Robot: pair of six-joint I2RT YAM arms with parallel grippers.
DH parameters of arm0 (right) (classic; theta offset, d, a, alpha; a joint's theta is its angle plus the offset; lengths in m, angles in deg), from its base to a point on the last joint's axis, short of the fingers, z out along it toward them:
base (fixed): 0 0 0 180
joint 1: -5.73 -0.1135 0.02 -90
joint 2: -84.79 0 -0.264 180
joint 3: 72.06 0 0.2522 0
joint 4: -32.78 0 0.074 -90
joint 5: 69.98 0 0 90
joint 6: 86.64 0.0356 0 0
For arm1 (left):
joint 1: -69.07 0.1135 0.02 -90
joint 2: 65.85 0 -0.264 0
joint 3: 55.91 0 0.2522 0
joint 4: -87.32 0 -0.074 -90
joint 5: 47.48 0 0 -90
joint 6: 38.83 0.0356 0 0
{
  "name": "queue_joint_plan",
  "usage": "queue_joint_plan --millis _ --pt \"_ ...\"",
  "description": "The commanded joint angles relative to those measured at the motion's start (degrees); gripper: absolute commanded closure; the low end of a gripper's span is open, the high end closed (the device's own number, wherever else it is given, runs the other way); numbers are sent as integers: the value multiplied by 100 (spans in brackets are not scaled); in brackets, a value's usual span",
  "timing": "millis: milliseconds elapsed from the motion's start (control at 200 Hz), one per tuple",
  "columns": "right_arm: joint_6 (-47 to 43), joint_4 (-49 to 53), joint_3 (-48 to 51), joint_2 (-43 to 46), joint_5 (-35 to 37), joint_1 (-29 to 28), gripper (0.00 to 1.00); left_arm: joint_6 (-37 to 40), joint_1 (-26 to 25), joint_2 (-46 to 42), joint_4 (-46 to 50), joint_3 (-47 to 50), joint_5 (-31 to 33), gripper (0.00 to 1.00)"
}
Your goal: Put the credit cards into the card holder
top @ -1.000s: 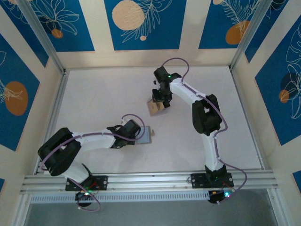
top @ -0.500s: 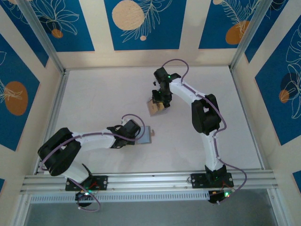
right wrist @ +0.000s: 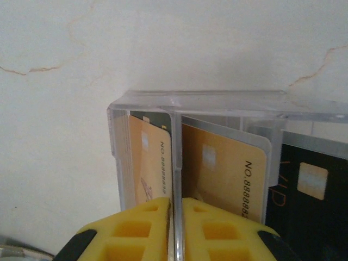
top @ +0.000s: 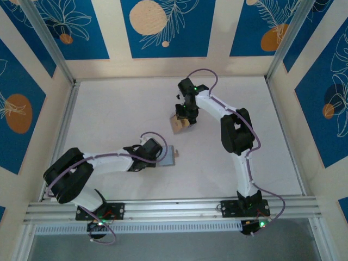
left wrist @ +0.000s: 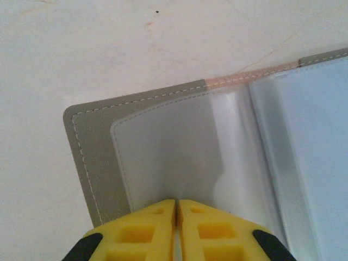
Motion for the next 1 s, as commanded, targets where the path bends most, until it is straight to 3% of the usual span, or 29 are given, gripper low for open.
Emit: queue_joint_plan --millis 0,520,995 --pt "-63 56 -157 -116 -319 18 87 -77 -24 413 165 341 -599 90" --pt "-63 24 -104 67 -717 77 100 -59 -27 466 152 333 -608 90" --pt "-116 58 -110 250 -1059 90 100 -77 -23 491 121 324 -627 90"
